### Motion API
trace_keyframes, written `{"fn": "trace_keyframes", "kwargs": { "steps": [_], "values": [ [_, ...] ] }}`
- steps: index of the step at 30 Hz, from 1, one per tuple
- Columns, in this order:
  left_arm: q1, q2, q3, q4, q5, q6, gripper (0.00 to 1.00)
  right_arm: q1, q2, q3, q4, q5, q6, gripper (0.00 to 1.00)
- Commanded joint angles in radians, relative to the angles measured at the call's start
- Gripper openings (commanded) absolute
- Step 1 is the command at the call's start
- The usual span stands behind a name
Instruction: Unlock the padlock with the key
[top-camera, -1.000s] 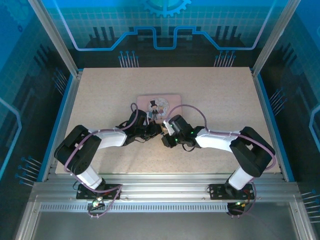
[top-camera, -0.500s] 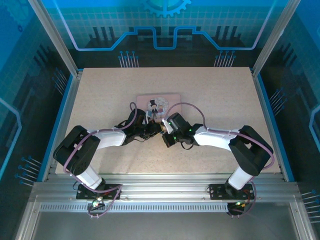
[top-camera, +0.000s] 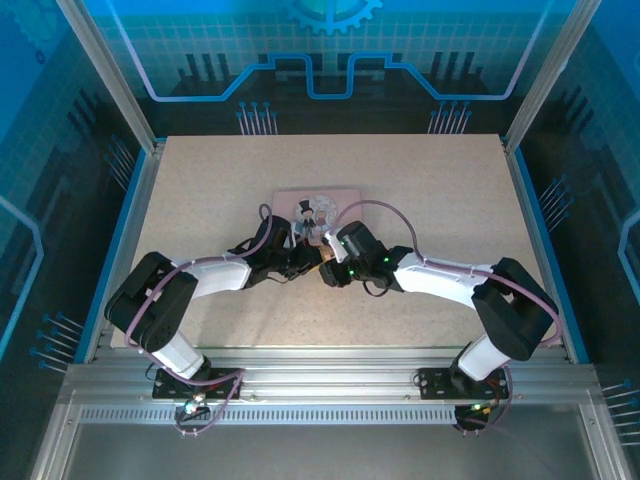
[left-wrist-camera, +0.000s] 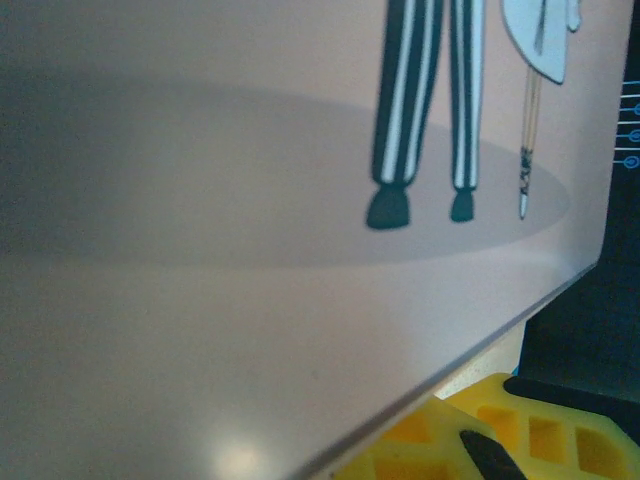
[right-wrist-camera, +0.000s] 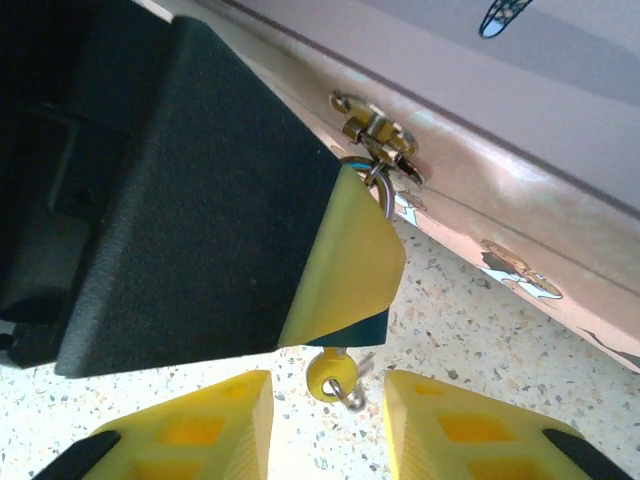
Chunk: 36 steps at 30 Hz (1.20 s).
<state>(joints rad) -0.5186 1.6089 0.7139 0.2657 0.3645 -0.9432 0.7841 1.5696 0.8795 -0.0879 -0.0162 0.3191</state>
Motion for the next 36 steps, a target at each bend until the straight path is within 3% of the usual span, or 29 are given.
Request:
{"fn": "trace_keyframes", "kwargs": {
  "steps": [1, 20, 26, 36],
  "values": [
    [0.006, -0.030, 0.039, -0.005, 0.075, -0.019, 0.00, -0.005, 0.001, 0.038, -0.015, 0.014, -0.022, 0.37],
    [0.013, -0.048, 0.048, -0.034, 0.084, -0.006, 0.00, 0.012, 0.070, 0.081, -0.032, 0.046, -0.037, 0.38],
    [0.012, -0.051, 0.042, -0.032, 0.088, -0.008, 0.00, 0.011, 0.087, 0.100, -0.044, 0.037, -0.044, 0.31],
    [0.017, -0.056, 0.039, -0.033, 0.089, -0.007, 0.00, 0.014, 0.102, 0.106, -0.052, 0.038, -0.042, 0.36]
  ]
}}
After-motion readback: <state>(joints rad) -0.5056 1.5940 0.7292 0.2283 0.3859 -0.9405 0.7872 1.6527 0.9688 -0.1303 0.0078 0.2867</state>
